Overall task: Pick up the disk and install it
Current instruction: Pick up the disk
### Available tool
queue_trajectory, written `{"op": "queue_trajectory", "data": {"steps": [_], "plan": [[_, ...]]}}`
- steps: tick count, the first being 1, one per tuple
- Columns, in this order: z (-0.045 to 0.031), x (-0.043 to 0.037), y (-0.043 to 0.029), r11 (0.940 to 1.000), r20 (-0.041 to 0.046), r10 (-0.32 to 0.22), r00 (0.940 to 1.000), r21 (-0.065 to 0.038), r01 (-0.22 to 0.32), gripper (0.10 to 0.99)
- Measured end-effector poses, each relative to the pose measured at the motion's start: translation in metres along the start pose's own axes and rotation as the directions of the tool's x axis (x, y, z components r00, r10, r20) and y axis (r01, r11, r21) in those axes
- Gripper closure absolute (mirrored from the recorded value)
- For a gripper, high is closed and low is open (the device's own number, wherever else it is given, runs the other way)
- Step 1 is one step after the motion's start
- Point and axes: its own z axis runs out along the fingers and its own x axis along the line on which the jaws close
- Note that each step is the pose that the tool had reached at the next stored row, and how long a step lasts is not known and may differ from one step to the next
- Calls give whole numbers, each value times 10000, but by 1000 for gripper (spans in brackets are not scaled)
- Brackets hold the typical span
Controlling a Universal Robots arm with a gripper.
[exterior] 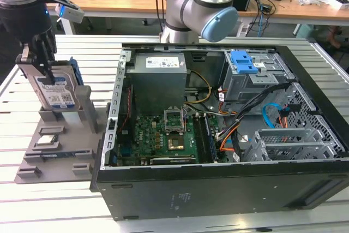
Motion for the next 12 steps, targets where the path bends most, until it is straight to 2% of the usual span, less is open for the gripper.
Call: {"op": "queue_trajectory", "data": {"steps": [1,2,3,4,10,12], "plan": [[-17,0,0,10000,-1,0,10000,1,0,729],[-67,0,2,10000,-1,0,10000,0,0,729],[-171,-2,5,10000,-1,-1,10000,0,1,729],[-203,-2,6,10000,0,-1,10000,1,1,729],[-313,-5,9,10000,0,-1,10000,0,1,729],[-375,-5,10,10000,0,0,10000,-1,0,729]]}}
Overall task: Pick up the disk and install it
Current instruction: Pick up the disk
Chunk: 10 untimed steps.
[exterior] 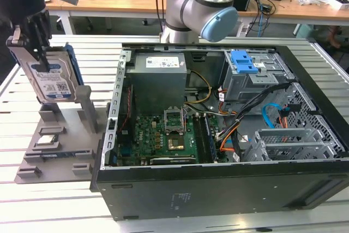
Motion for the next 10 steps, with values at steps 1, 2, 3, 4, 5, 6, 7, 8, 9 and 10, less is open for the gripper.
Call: {"op": "queue_trajectory", "data": {"steps": [1,2,3,4,5,6,7,8,9,10], "plan": [[-33,0,0,10000,0,0,10000,0,0,729],[-59,0,0,10000,-1,0,10000,-2,0,729],[-74,-1,1,10000,0,0,10000,-2,0,729],[-96,-1,1,10000,0,-1,10000,-2,1,729],[-117,-1,1,10000,0,-1,10000,-3,1,729],[-134,-2,1,10000,0,-1,10000,-3,1,729],[-157,-2,2,10000,0,-1,10000,-4,1,729],[-174,-2,2,10000,-1,0,10000,-5,0,729],[-206,-2,3,10000,0,-1,10000,-6,1,729],[-235,-3,3,10000,0,0,10000,-7,0,729]]}}
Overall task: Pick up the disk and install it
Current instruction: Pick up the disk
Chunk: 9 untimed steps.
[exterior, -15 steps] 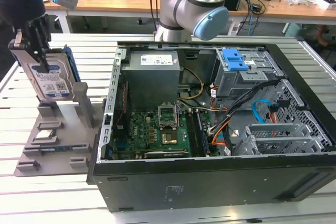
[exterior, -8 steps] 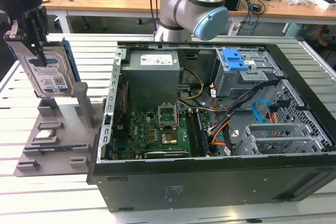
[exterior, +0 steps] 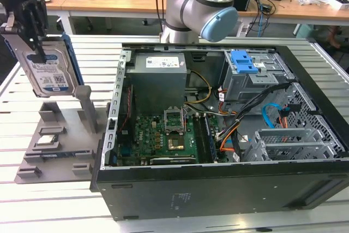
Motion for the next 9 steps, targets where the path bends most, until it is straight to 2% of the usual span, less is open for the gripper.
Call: {"op": "queue_trajectory", "data": {"steps": [3,9], "plan": [[-96,0,1,10000,0,1,10000,-4,-1,729],[-213,0,2,10000,1,0,10000,-10,0,729]]}}
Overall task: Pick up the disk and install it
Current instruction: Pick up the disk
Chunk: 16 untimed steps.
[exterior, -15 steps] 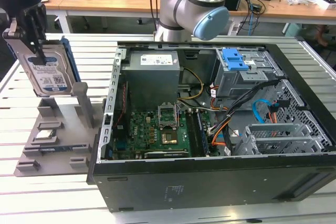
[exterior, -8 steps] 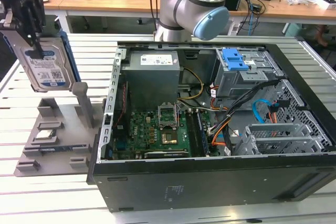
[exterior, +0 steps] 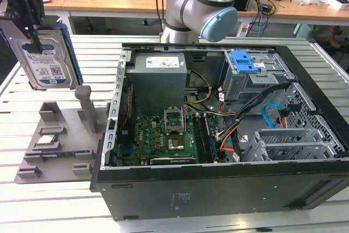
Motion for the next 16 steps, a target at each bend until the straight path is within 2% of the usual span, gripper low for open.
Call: {"op": "queue_trajectory", "data": {"steps": [6,12,16], "plan": [[-136,0,2,10000,0,0,10000,-7,0,729],[-346,-1,6,10000,1,-1,10000,-17,1,729],[-431,-2,8,10000,1,0,10000,-22,0,729]]}}
